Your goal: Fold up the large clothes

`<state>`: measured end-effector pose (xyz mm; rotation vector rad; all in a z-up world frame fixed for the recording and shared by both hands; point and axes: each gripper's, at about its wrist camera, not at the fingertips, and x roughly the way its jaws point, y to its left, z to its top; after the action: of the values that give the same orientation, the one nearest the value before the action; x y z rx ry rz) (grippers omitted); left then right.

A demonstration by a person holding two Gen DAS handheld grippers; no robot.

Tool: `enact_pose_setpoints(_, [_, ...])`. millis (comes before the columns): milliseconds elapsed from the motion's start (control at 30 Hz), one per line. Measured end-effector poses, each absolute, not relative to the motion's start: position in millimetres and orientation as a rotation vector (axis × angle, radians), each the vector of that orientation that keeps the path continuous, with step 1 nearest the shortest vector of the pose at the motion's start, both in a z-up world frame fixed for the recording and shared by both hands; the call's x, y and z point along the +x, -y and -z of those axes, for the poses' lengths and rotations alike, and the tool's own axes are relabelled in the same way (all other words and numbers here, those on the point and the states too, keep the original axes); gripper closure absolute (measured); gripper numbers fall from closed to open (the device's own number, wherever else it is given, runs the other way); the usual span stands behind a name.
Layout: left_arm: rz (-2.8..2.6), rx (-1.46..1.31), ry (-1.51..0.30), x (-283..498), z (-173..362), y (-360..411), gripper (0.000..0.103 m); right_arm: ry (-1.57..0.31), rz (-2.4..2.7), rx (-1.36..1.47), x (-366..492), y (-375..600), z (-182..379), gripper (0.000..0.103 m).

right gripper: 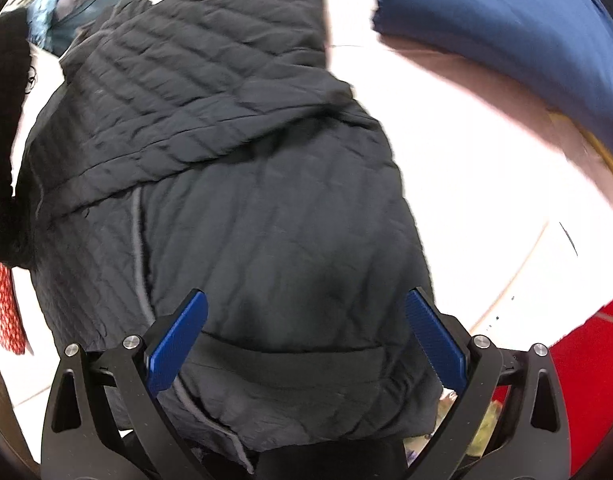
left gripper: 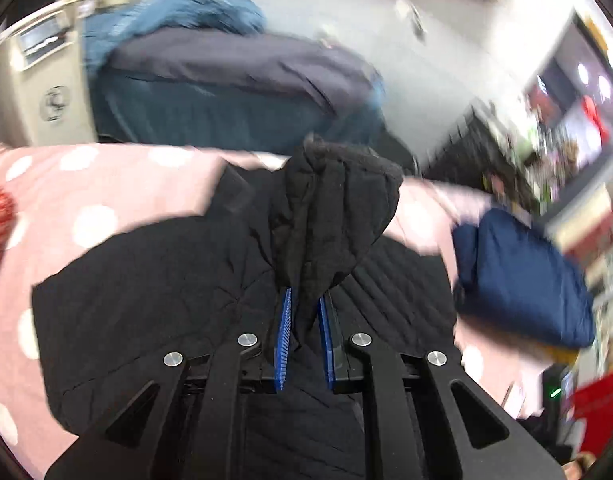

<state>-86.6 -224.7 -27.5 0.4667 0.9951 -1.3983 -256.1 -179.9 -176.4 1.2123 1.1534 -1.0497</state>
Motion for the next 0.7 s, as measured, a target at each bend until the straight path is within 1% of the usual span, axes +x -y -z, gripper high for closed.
enact_pose_setpoints(67, [1.42, 0.531, -1.023, -107.5, 46.3, 235.2, 0.09, -1.142, 1.071, 1.234, -271.8, 179.7, 178.1, 0.005])
enact_pose_setpoints(100, [1.419, 0.587, -1.045, -121.5, 59.8, 240.6, 0.087, -1.139, 1.078, 1.242, -277.7, 179.7, 179.1, 0.005])
enact_pose_setpoints(167, [1.4, 0.659, -1.067, -139.5, 81.5, 243.0, 0.068, -1.135, 1.09, 1.262, -290.3, 180.0, 182.3, 0.005])
enact_pose_setpoints(200, [1.428, 0.673, -1.111, -145.1, 91.5, 246.6, 0.045, -1.134, 1.092, 1.269, -294.4, 179.7, 183.3, 0.005])
enact_pose_setpoints(233, [1.438, 0.679, -1.135, -148.6, 98.0, 245.0, 0.031, -1.134, 1.092, 1.273, -298.1, 179.9, 184.6, 0.005])
enact_pose_setpoints(300, [1.442, 0.685, -1.152, -154.6, 102.9, 239.0, 0.026, -1.135, 1.09, 1.272, -302.0, 177.0, 187.2, 0.005])
enact_pose_setpoints(467, [1.421, 0.678, -1.137, -152.5, 102.4, 220.6, 0.02, -1.152, 1.064, 1.257, -305.9, 182.3, 192.5, 0.005])
enact_pose_setpoints(600, [1.314, 0.612, -1.172, -110.8, 101.4, 202.7, 0.019, -1.167, 1.027, 1.225, -296.4, 188.7, 194.5, 0.005])
enact_pose_setpoints(700, [1.206, 0.562, -1.215, -76.7, 104.3, 182.0, 0.018, -1.142, 0.987, 1.196, -285.7, 197.3, 189.0, 0.005])
